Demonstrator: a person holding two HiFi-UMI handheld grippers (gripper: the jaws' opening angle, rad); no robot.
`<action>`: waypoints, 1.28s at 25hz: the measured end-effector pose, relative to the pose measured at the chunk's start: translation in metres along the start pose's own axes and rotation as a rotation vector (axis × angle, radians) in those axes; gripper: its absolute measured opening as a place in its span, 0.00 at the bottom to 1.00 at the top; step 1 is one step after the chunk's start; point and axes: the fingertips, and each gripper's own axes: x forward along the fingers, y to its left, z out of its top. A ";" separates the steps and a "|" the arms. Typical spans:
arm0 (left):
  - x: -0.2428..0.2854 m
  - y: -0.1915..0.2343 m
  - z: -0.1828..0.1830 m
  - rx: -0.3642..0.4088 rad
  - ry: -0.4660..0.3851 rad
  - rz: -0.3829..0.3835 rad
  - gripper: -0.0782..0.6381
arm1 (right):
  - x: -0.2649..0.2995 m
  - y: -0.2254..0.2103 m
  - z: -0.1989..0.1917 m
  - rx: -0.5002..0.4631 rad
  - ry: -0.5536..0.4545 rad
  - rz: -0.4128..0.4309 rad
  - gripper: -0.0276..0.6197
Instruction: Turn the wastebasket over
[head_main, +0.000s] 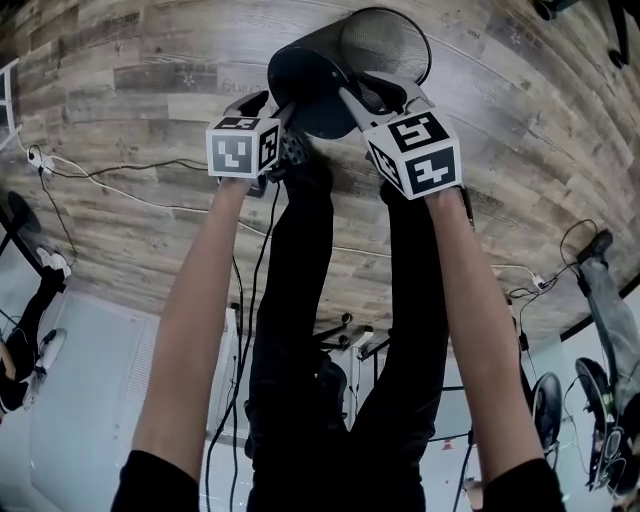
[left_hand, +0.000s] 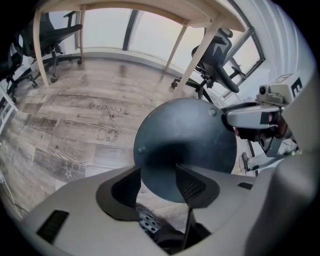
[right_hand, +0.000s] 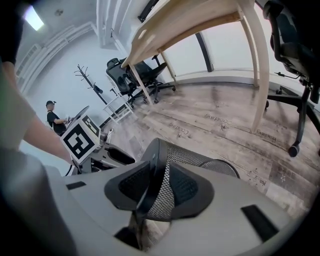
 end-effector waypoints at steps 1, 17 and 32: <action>-0.003 -0.001 0.002 -0.005 -0.022 -0.006 0.44 | 0.001 0.002 0.000 0.000 -0.001 -0.002 0.25; -0.024 -0.088 0.046 0.294 -0.205 -0.167 0.62 | 0.008 0.012 0.004 0.045 -0.001 0.044 0.24; -0.018 -0.100 0.048 0.347 -0.171 -0.154 0.64 | 0.002 0.005 0.006 0.098 -0.044 0.077 0.28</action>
